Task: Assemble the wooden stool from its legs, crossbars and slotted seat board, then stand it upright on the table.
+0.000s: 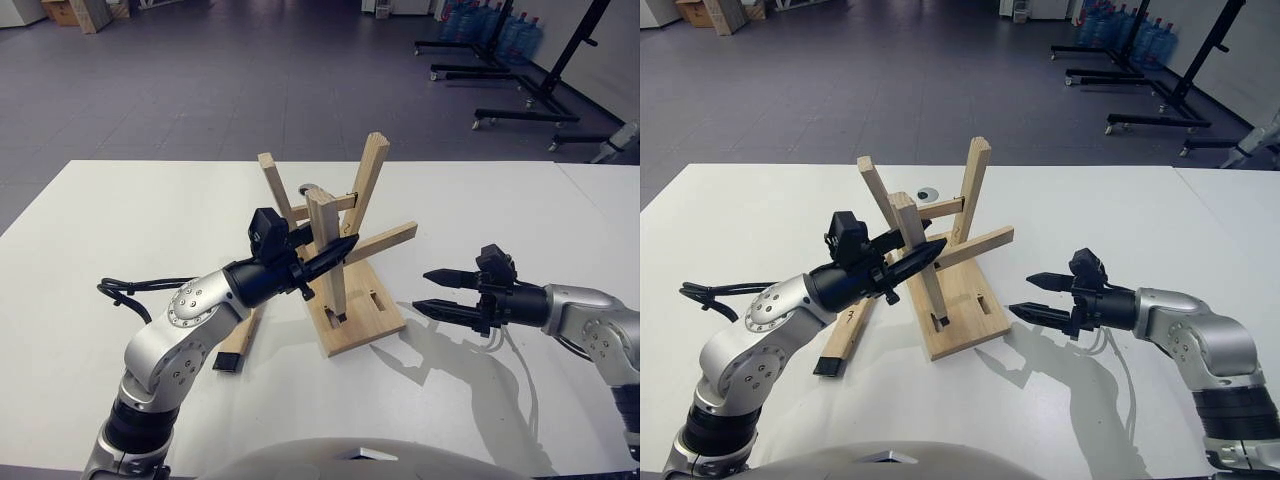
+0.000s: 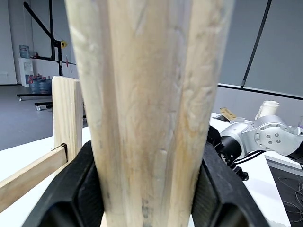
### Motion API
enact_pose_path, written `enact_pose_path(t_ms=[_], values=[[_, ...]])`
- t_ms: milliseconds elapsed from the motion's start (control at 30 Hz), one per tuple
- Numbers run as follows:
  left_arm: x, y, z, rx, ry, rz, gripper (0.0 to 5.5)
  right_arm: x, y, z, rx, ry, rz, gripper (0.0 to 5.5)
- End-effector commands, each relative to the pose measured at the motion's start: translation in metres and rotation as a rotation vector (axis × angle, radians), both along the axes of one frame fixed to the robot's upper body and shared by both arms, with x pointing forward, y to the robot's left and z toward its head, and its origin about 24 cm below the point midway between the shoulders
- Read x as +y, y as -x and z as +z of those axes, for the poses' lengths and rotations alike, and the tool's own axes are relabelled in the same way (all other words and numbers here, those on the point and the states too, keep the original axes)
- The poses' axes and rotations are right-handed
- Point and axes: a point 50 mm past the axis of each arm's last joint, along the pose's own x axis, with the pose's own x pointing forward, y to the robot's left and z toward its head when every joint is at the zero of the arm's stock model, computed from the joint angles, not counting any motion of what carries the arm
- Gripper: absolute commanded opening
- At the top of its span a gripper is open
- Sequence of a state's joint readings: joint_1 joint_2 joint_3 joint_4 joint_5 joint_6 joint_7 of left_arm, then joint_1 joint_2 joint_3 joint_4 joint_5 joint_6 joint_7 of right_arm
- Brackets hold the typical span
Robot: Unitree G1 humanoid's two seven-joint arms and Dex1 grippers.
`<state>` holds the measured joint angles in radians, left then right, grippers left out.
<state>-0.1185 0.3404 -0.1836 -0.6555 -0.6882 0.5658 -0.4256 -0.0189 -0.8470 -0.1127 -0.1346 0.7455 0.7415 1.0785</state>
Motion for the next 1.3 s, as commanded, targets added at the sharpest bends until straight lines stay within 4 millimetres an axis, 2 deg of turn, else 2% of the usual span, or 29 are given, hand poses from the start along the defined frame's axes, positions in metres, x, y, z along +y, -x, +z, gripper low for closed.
enact_pose_path(t_ms=[33,233,567,833,1300], values=[[0.000,0.004,0.005,-0.030,-0.031,-0.003,2.06,0.002,0.001,0.000,-0.001,0.014,0.004,5.40],[0.006,0.007,0.004,-0.067,-0.099,0.006,2.06,0.004,0.001,0.000,-0.001,0.009,0.004,5.40],[-0.004,0.008,-0.002,-0.039,-0.063,-0.003,2.06,0.004,0.000,0.001,0.002,0.009,0.005,5.40],[-0.002,0.004,-0.008,-0.049,-0.084,0.000,2.06,0.005,0.001,0.001,0.003,0.006,0.004,5.40],[-0.003,0.009,-0.017,-0.033,-0.090,0.005,2.06,0.006,-0.001,0.002,0.004,0.001,0.008,5.40]])
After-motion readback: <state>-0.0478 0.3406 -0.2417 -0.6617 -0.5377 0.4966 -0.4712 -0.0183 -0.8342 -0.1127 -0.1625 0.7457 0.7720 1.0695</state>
